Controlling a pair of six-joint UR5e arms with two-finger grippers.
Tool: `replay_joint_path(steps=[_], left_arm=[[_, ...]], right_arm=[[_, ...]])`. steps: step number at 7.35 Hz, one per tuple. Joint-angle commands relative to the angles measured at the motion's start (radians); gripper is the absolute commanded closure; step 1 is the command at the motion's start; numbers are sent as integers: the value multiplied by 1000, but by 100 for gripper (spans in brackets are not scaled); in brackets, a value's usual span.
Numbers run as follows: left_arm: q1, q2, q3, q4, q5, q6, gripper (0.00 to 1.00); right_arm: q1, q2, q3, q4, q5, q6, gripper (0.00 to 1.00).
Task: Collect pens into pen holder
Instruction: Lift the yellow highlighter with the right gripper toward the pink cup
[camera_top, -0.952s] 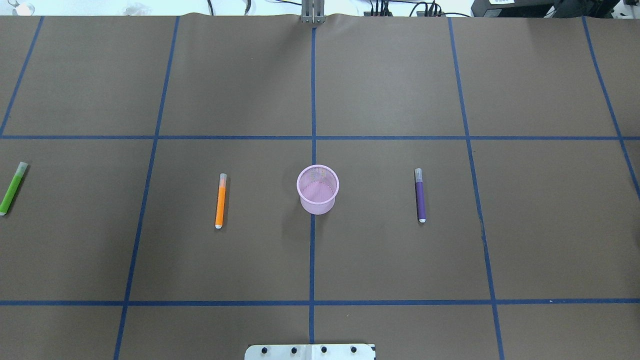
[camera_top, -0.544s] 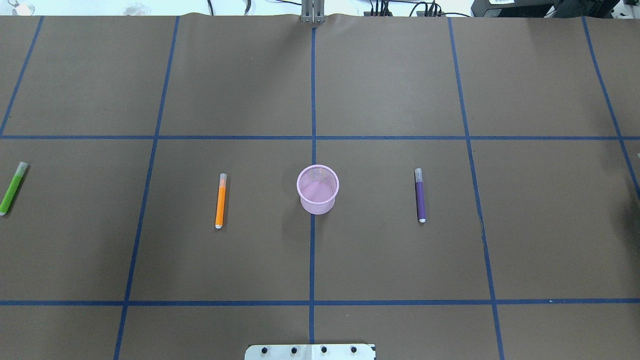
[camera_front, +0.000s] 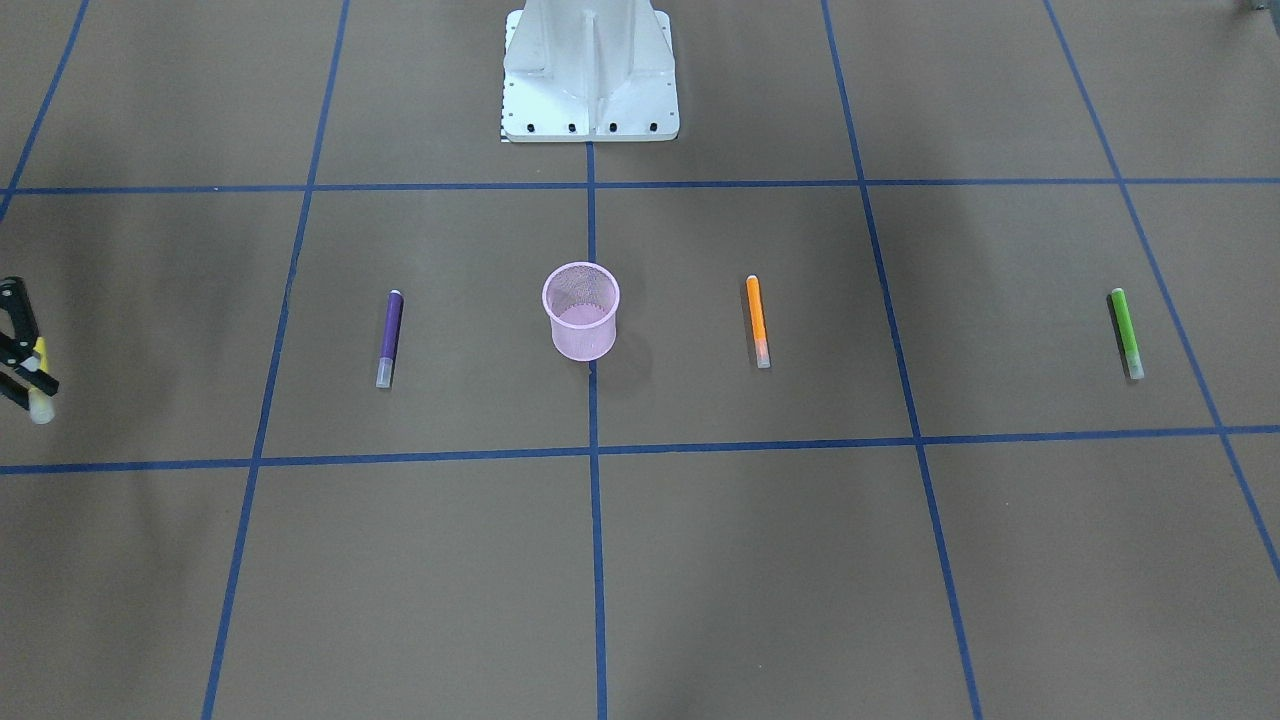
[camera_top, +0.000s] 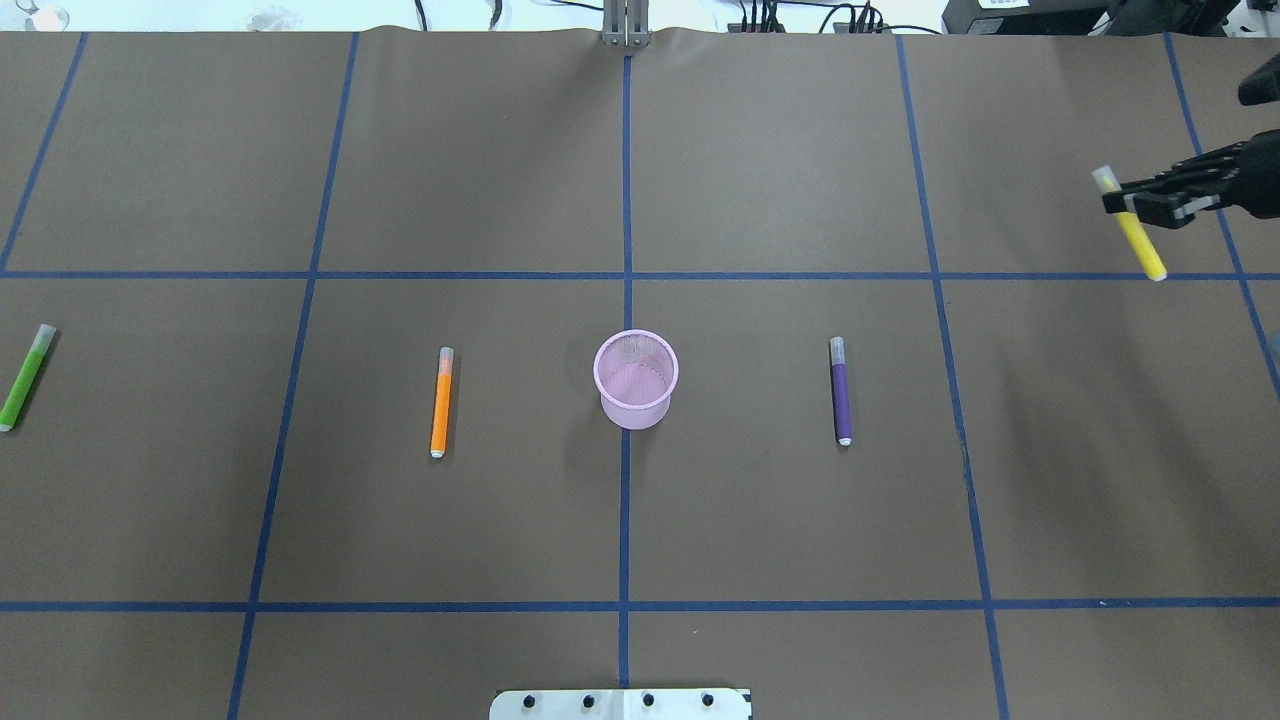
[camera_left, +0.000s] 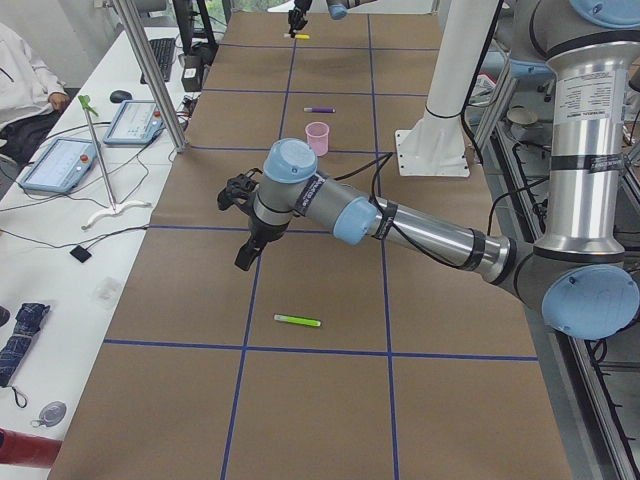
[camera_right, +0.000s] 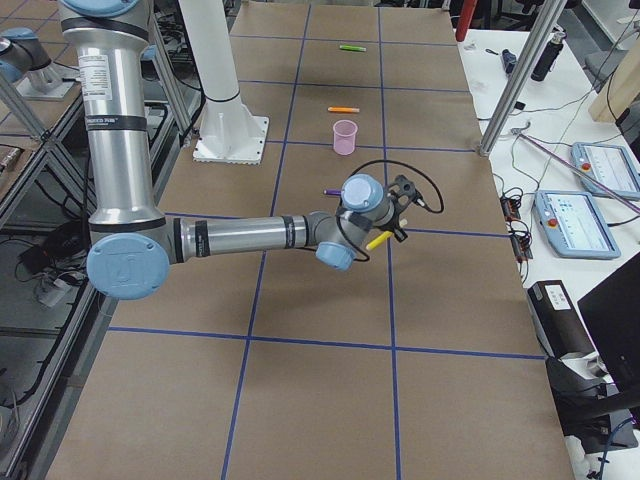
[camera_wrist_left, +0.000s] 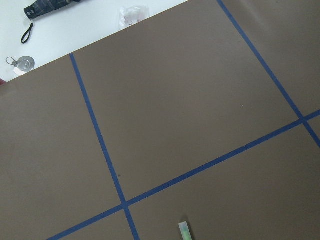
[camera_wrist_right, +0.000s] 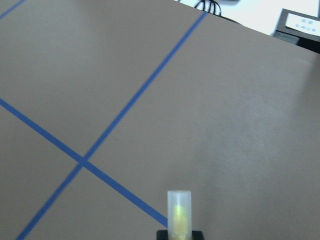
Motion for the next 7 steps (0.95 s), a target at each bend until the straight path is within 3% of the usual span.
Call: replay_joint_path(steps=[1, 2, 4, 5, 6, 7], left_arm=[[21, -1, 1, -10, -23, -8, 0], [21, 0, 1, -10, -24, -8, 0], [21, 2, 1, -12, -24, -7, 0], [21, 2, 2, -12, -24, -7, 0], [21, 2, 4, -12, -24, -7, 0], [21, 2, 5, -12, -24, -7, 0]], right_arm=[[-247, 129, 138, -2, -271, 314, 100], [-394, 152, 169, -4, -494, 328, 100], [-633, 261, 143, -33, -822, 328, 100], [-738, 348, 116, -101, -1016, 326, 100], [-796, 409, 103, -167, -1134, 328, 100], [-818, 416, 102, -186, -1167, 328, 100]])
